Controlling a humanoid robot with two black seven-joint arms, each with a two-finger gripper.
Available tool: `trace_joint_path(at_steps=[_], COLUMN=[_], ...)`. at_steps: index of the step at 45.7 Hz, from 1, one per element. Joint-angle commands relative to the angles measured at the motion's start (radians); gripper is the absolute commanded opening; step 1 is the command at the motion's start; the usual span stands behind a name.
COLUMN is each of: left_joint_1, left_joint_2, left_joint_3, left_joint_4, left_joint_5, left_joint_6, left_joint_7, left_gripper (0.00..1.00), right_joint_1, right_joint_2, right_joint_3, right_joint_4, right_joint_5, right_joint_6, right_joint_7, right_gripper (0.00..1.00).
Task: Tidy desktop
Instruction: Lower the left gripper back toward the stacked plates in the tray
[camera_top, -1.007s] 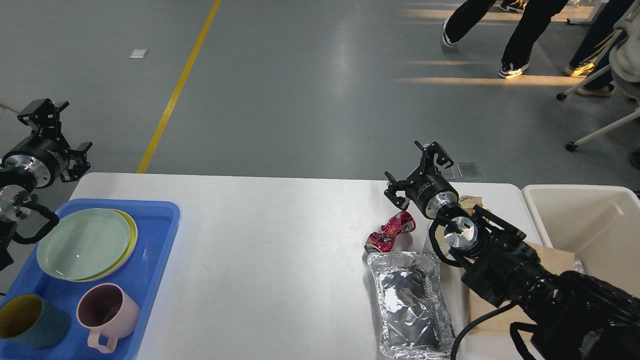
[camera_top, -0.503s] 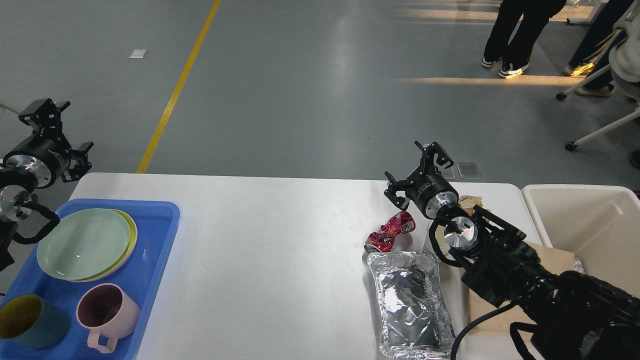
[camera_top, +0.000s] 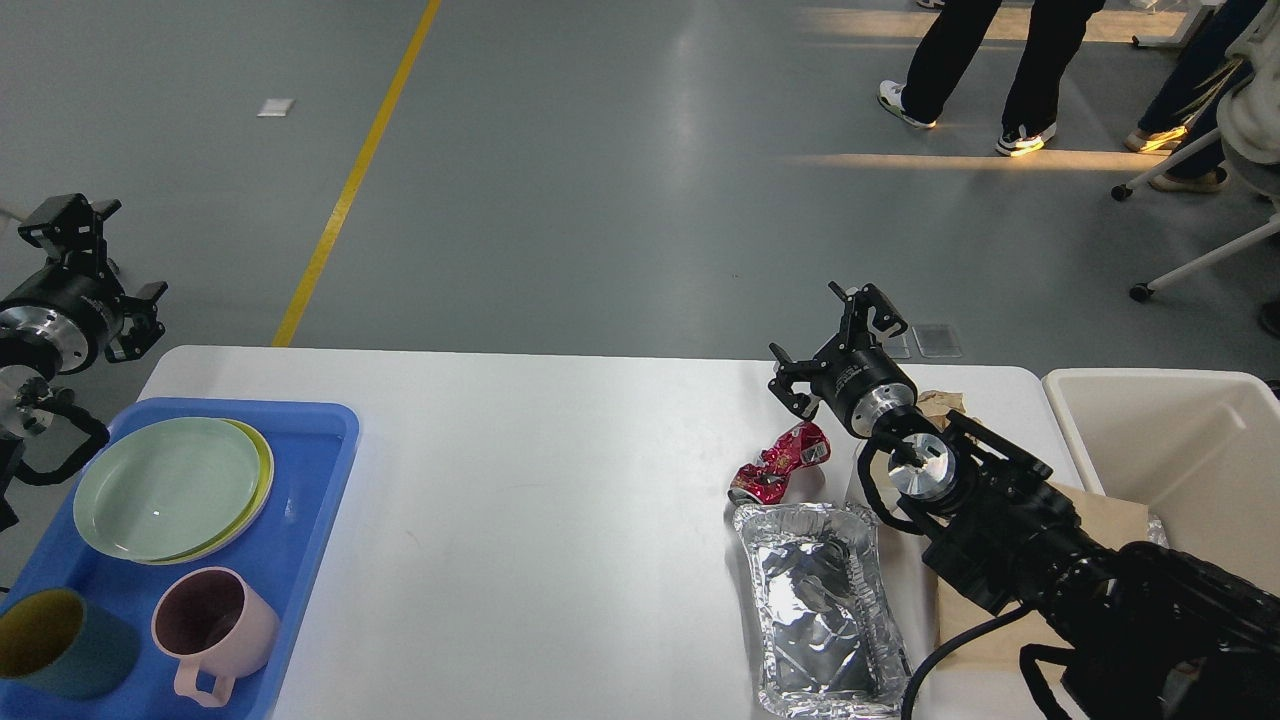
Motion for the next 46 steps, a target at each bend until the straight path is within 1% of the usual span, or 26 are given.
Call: trace_joint_path(at_steps=[1,9,15,22,46], left_joint_1=[0.029,0.040,0.048,0.068,0.077], left_joint_2=[-0.018,-0.030,-0.047,-0.085,-0.108], left_joint_3=[0.001,0.003,0.005,0.005,0.005], left_joint_4=[0.000,0.000,0.000,0.001,0.005], left_joint_5=[0.000,-0.001,0.000,0.000,-0.001], left_joint_6=[0.018,0.027,0.019,0.024,0.025], left_joint_7=[0.006,0.008,0.006,0.008,0.008], left_gripper=[0.96,0.96,0.96,0.96,0.96], right_joint_1=[0.001,-0.001,-0.001,-0.001,0.001], right_joint_2=[0.000,0.000,0.000,0.000,0.000], right_joint_3=[0.000,0.000,0.000,0.000,0.000], right_joint_4=[0.000,0.000,0.000,0.000,0.000], right_joint_5=[0.000,0.000,0.000,0.000,0.000], right_joint_6=[0.000,0.000,0.000,0.000,0.000], right_joint_7=[0.000,0.000,0.000,0.000,0.000], right_gripper=[1.00,1.00,1.00,1.00,1.00])
